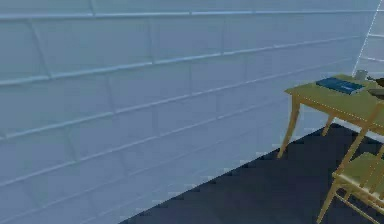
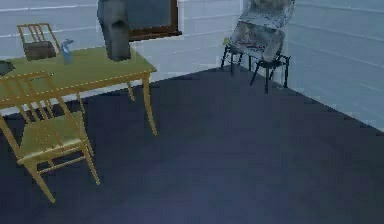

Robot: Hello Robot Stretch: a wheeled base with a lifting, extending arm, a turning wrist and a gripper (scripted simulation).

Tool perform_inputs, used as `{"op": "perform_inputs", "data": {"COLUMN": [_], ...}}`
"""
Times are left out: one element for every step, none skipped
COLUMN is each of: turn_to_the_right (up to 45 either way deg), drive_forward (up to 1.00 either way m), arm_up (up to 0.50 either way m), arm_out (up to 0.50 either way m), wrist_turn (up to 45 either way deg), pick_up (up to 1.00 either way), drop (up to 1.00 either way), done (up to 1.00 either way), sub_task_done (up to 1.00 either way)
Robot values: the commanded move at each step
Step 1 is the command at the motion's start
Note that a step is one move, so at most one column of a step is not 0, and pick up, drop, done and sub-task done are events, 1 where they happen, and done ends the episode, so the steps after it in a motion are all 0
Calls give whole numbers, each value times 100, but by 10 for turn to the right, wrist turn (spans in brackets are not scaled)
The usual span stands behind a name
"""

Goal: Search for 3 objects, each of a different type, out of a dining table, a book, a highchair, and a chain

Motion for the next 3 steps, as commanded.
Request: {"op": "perform_inputs", "data": {"turn_to_the_right": [450,150,0], "drive_forward": [0,0,65], "arm_up": [0,0,0], "arm_out": [0,0,0], "wrist_turn": [0,0,0], "pick_up": [0,0,0], "drop": [0,0,0], "done": [0,0,0], "sub_task_done": [0,0,0]}}
